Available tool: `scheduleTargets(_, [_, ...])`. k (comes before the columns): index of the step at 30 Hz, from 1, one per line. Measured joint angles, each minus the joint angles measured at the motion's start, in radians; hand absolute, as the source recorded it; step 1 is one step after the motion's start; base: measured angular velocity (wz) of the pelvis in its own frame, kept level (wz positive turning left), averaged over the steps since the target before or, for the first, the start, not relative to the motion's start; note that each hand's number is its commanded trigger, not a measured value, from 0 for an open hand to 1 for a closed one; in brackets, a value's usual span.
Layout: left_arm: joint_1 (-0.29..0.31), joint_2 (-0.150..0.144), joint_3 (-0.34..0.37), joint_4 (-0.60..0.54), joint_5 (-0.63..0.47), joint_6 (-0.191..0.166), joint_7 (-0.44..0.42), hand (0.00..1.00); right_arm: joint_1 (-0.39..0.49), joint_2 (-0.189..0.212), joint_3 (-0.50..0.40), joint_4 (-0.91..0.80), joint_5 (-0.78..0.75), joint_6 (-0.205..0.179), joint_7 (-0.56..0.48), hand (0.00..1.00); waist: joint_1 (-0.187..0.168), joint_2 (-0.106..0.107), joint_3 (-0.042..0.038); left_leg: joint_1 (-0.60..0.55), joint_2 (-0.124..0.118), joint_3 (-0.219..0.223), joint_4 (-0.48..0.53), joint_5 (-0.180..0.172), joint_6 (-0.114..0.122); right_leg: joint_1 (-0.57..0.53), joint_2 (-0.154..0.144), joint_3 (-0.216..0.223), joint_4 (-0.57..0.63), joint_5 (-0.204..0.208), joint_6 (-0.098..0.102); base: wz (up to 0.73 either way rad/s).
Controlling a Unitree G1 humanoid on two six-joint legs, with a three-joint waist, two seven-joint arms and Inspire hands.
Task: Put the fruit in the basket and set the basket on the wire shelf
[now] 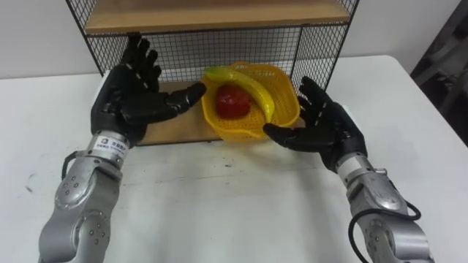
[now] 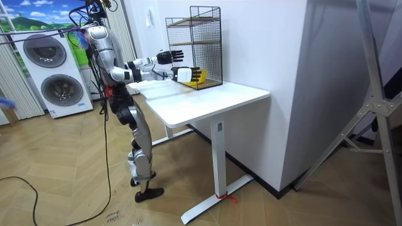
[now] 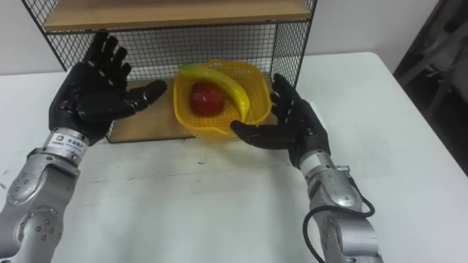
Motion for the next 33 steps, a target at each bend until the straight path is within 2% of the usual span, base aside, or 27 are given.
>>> scheduleTargets(3, [0.005,0.002,0.007,-0.002,0.001,-0.014,0.0,0.0,0.017,-0.001,-0.001,-0.042,-0.009,-0.008,0.0,0.0,0.0,0.0,0.0,0.002,0.0,0.0,-0.002,0.0,0.0,0.001,0.0,0.0,-0.002,0.0,0.0,0.0])
scheduleTargets(6, [0.046,0.008,0.009,-0.03,0.021,-0.027,0.001,0.0,0.041,-0.006,-0.01,-0.045,-0.008,-0.035,0.005,0.0,-0.002,0.0,-0.0001,0.004,0.0,0.0,0.0,0.0,0.0,0.002,0.001,0.0,-0.004,0.0,0.0,0.0])
scheduleTargets(10, [0.087,0.017,0.022,-0.037,0.03,-0.042,0.001,0.0,0.078,-0.006,-0.023,-0.045,-0.012,-0.036,0.032,0.0,-0.002,0.0,0.0,0.002,0.0,-0.001,-0.001,0.0,0.0,0.006,0.001,0.0,-0.013,0.0,0.0,0.0])
scheduleTargets(12, [0.095,0.028,0.023,-0.038,0.03,-0.043,-0.001,0.0,0.096,-0.006,-0.023,-0.045,-0.025,-0.036,0.036,0.0,-0.002,0.001,0.0005,0.0,0.0,-0.001,-0.001,0.0,0.0,0.005,0.002,0.0,-0.016,0.0,0.0,0.0])
scheduleTargets(15, [0.097,0.028,0.033,-0.039,0.031,-0.043,-0.017,0.0,0.123,-0.006,-0.031,-0.047,-0.067,-0.036,0.048,0.0,0.0,0.002,0.0001,-0.002,0.0,-0.001,-0.004,0.0,0.0,0.003,0.002,-0.002,-0.015,0.0,0.0,0.0])
scheduleTargets(20, [0.13,0.028,0.055,-0.067,0.031,-0.046,-0.055,0.0,0.181,-0.007,-0.085,-0.115,-0.076,-0.036,0.077,0.0,-0.006,0.004,-0.0001,-0.008,0.0,0.0,-0.004,0.0,0.0,-0.003,0.002,-0.004,-0.016,0.0,0.0,0.0])
scheduleTargets(28, [0.222,0.028,0.106,-0.12,0.05,-0.067,-0.131,0.0,0.243,-0.012,-0.214,-0.162,-0.083,-0.065,0.077,0.0,-0.005,0.012,-0.0022,-0.015,0.0,0.003,-0.009,0.0,-0.001,-0.016,0.004,0.007,-0.015,0.0,0.0,-0.02])
scheduleTargets(33, [0.264,0.027,0.123,-0.155,0.047,-0.07,-0.141,0.0,0.303,-0.018,-0.246,-0.232,-0.069,-0.075,0.068,0.0,-0.003,0.017,-0.0051,-0.01,0.0,0.004,-0.021,0.0,-0.002,-0.015,0.004,0.005,-0.014,0.0,0.0,0.0])
